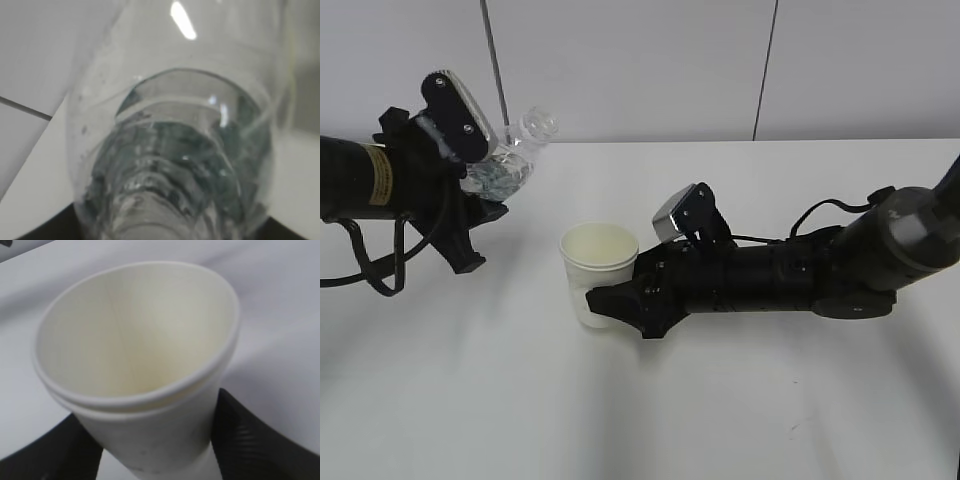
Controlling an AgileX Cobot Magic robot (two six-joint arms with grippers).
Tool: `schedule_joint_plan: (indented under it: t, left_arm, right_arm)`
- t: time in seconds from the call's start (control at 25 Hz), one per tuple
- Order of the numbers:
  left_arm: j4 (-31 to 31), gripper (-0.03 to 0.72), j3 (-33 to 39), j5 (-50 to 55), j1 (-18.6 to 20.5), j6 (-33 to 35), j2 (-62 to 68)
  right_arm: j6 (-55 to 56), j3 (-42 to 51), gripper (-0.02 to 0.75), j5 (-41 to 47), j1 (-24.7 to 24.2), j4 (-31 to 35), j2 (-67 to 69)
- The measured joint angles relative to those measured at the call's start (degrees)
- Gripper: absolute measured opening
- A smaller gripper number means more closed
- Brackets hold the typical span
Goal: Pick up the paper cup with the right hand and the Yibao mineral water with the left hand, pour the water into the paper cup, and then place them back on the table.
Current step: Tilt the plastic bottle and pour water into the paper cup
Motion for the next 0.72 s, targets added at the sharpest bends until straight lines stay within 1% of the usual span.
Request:
schedule_joint_plan:
  t: [0.24,0.36,0.72]
  left_arm:
    - [5.08,0.321,-2.44,6.63,-2.50,0.17,0.00]
    - [6.62,0.321,-3.13,8.84,-3.40,0.17,0.00]
    - [14.99,0.321,-3.32,15.04,-5.47,0.22,0.00]
  right_arm:
    - [0.09,0.00,0.488,0.96,0.00,-0.10,0.00]
    - [0.09,0.00,0.488,1.08,0.00,-0.10,0.00]
    - [0.09,0.00,0.488,1.18,0.00,-0.10,0.00]
